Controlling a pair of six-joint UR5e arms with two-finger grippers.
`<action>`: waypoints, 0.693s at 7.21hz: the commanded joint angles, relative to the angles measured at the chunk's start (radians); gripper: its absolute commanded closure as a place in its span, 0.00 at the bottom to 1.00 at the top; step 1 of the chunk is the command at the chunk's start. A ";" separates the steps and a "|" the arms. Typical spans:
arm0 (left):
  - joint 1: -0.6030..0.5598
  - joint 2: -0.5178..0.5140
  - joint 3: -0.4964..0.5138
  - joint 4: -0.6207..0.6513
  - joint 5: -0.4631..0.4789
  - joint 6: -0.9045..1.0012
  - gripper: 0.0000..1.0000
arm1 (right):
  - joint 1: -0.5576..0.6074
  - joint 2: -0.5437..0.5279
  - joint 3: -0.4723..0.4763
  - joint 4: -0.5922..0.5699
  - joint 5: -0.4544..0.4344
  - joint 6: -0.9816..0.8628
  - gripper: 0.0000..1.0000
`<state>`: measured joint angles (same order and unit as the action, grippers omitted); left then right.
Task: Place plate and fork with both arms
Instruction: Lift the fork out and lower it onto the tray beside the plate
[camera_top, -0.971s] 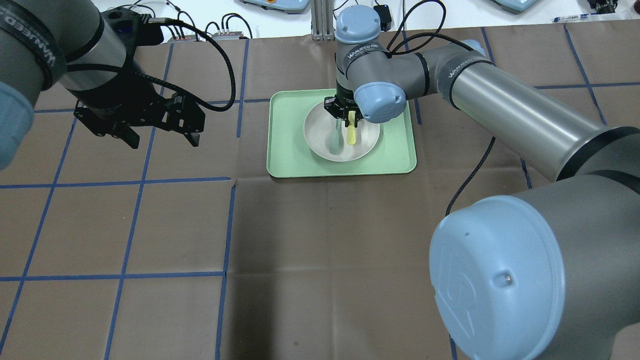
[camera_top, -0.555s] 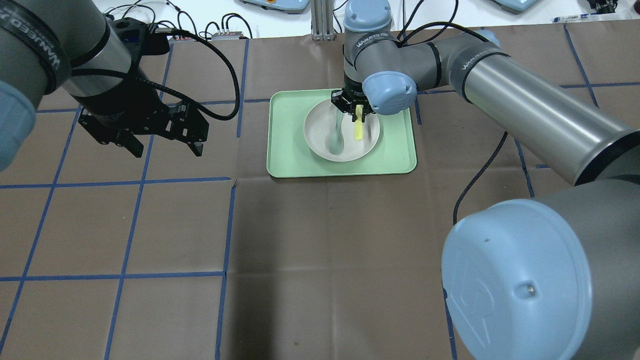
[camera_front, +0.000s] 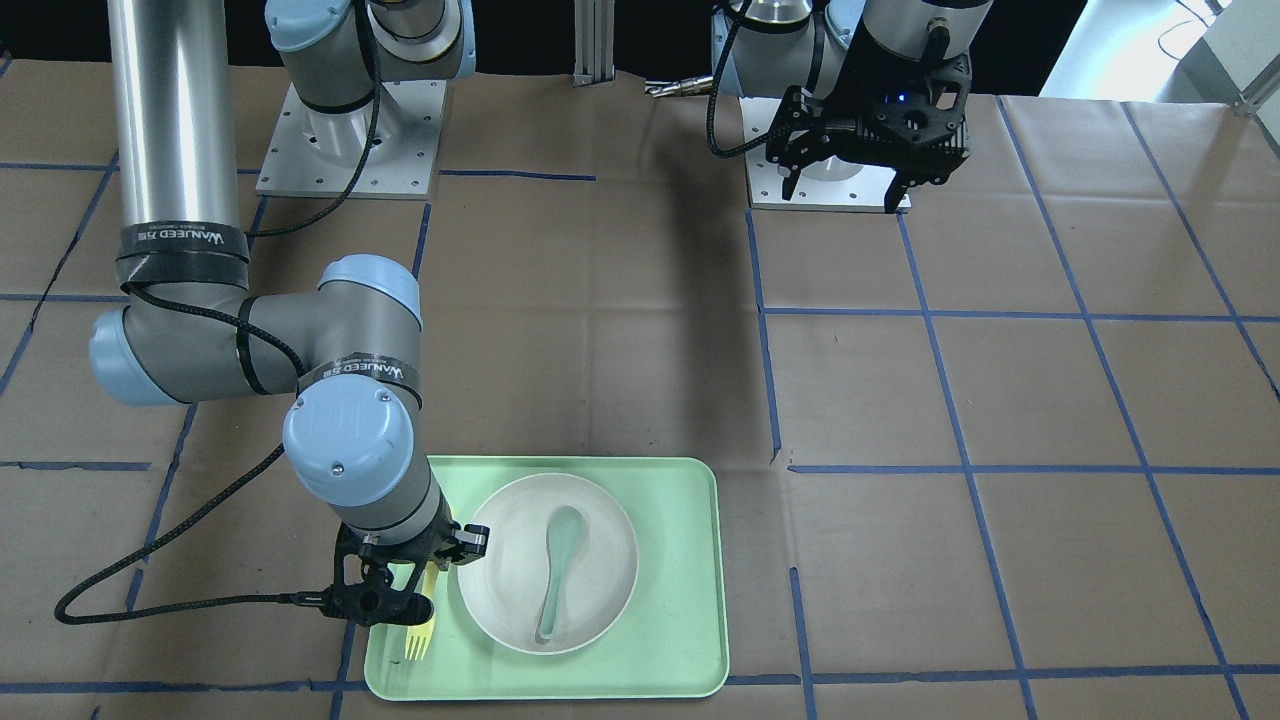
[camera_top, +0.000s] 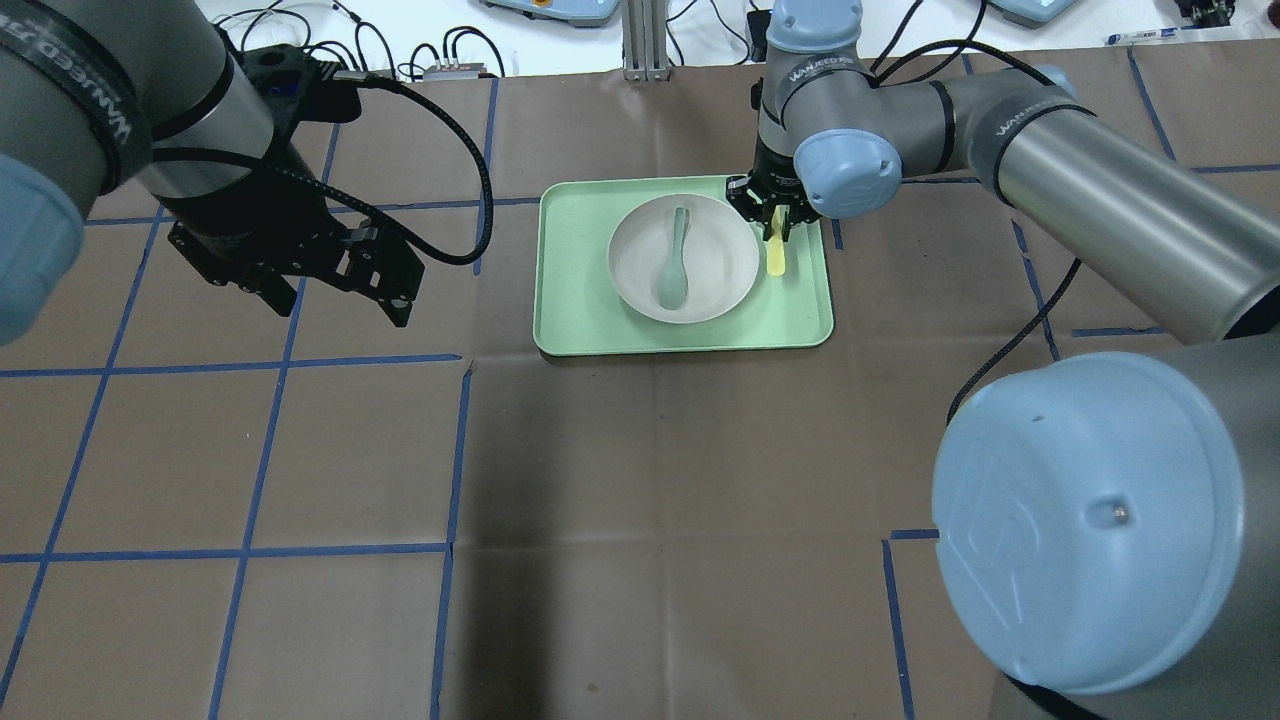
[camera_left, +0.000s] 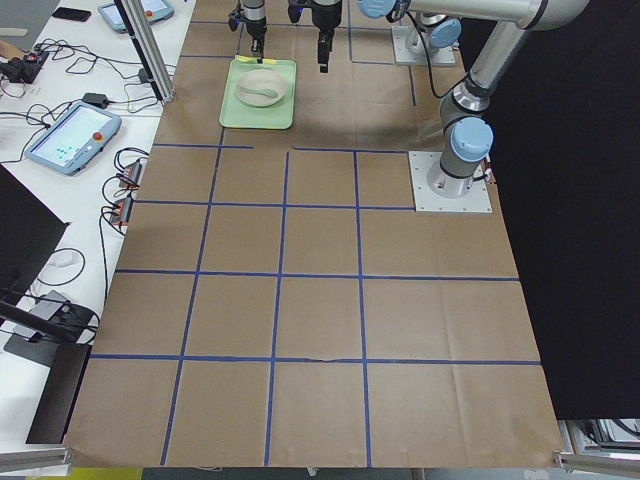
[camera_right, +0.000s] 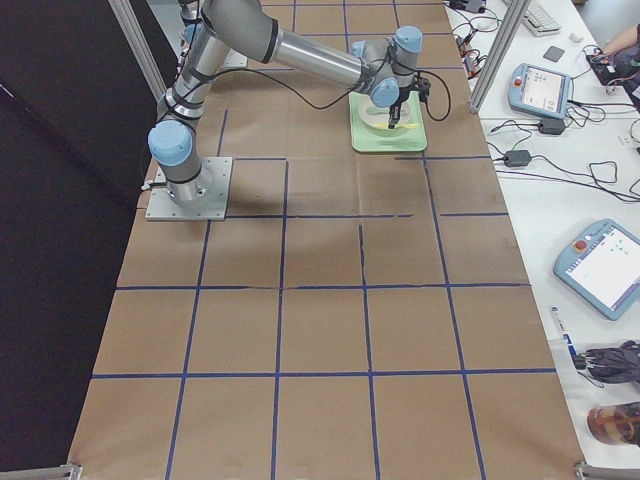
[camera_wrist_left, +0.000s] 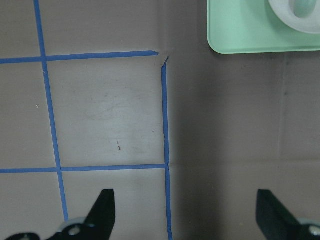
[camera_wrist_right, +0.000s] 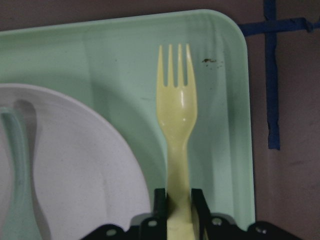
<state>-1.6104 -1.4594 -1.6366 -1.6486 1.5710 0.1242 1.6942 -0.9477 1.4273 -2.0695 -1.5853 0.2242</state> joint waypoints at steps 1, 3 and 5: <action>0.000 -0.001 0.000 0.001 0.000 0.023 0.00 | -0.022 0.032 0.010 -0.026 0.001 -0.025 0.96; 0.000 0.001 -0.002 0.001 0.000 0.023 0.00 | -0.025 0.044 0.010 -0.024 -0.001 -0.025 0.91; 0.000 -0.006 -0.002 0.001 0.000 0.023 0.00 | -0.025 0.041 0.009 -0.017 -0.004 -0.023 0.08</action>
<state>-1.6107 -1.4610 -1.6381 -1.6476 1.5714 0.1472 1.6695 -0.9053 1.4370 -2.0907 -1.5875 0.2005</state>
